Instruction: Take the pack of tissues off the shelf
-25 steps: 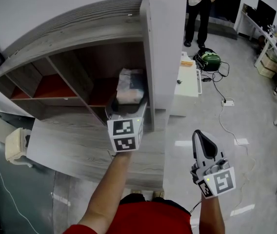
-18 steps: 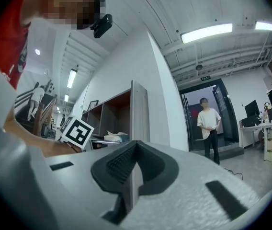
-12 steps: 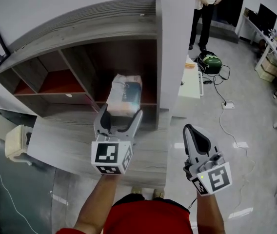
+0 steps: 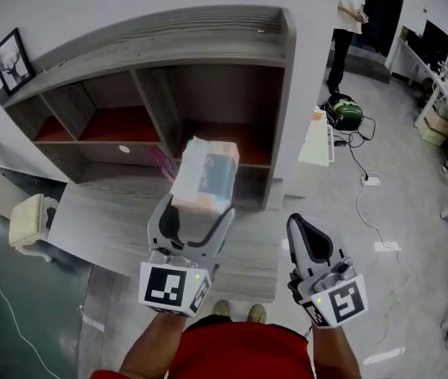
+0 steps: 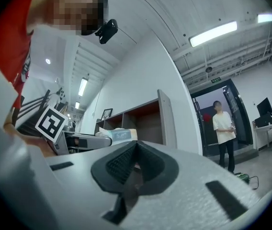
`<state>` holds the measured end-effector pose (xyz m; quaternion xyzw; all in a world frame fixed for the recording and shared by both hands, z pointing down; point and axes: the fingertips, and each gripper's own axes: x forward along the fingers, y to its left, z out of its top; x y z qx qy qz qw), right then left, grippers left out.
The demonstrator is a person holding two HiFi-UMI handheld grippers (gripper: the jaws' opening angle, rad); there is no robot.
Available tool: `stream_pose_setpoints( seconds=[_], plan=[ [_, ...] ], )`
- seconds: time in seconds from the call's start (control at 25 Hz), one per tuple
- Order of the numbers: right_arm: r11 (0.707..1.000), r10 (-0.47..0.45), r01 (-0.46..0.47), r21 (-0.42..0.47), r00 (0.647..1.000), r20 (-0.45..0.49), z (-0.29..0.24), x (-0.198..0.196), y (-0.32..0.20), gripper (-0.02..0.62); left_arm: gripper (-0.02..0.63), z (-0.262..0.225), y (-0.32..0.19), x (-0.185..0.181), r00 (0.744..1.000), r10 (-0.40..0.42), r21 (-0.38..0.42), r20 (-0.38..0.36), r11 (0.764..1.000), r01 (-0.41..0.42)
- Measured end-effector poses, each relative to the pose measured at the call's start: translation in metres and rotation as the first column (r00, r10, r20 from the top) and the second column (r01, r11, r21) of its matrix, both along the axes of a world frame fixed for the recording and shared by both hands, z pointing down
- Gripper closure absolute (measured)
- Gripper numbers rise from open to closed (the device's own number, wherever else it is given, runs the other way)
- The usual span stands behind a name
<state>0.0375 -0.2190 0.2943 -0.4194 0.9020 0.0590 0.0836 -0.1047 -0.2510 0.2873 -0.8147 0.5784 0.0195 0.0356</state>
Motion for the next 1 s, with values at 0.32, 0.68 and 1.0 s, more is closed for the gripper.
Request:
stream_pose_setpoints(
  seconds=[0.32,0.68,1.0],
  plan=[
    [1.000,0.001,-0.001,0.006,1.000,-0.023,-0.001,-0.009,0.012,0.591,0.207,-0.003,0.011,0.012,0.999,0.042,0.001,-0.023,0.999,-0.042],
    [1.000,0.023,-0.022,0.001,0.999,-0.036,0.006,-0.013,0.017,0.591,0.209,0.002,0.011,0.008,0.998,0.055,0.005,-0.024,0.998,-0.055],
    [0.999,0.035,-0.035,-0.008,0.999,-0.035,0.009,-0.006,0.014,0.591,0.209,0.002,0.005,0.014,0.998,0.063,0.003,-0.023,0.998,-0.063]
  ],
)
